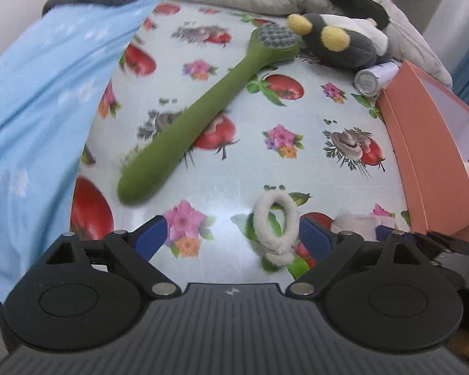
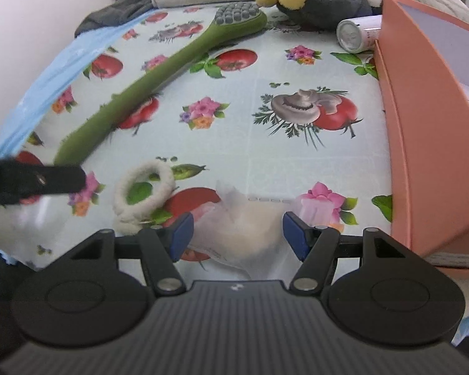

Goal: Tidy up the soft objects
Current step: 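Regrasp the ring toy with the left tool while the right tool regrasps the clear bag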

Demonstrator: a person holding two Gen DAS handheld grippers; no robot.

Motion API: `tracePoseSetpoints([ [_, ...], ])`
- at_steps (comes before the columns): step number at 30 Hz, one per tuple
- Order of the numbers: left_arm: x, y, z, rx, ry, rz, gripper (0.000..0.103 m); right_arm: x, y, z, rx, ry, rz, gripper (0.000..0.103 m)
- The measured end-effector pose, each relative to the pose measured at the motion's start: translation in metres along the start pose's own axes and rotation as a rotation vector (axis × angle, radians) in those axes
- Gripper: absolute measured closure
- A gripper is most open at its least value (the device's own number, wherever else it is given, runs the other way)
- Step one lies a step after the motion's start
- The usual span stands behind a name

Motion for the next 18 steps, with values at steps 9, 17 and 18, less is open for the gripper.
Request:
tracePoseSetpoints([
  [9,-0.01,-0.016,0.003,-0.068,0.04,0.027,0.007,-0.009,0.011,0.009,0.108,0.022,0.043,0.051],
  [17,-0.026,-0.028,0.008,-0.09,0.065,0.063,0.013,-0.002,0.008,0.009,0.115,0.024,0.05,0.068],
  [18,-0.028,-0.029,0.008,-0.097,0.067,0.057,0.015,0.001,0.007,0.009,0.11,0.022,0.049,0.07],
])
Point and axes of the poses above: each gripper's, at about its wrist camera, not at the fingertips, and x roughly against the way its jaws point, y to its left, z to its underside, the point moved 1 cm from there along -x, roughly the way its jaws point, and after that the axes turned 8 degrees about -y, right-handed, at the moved point
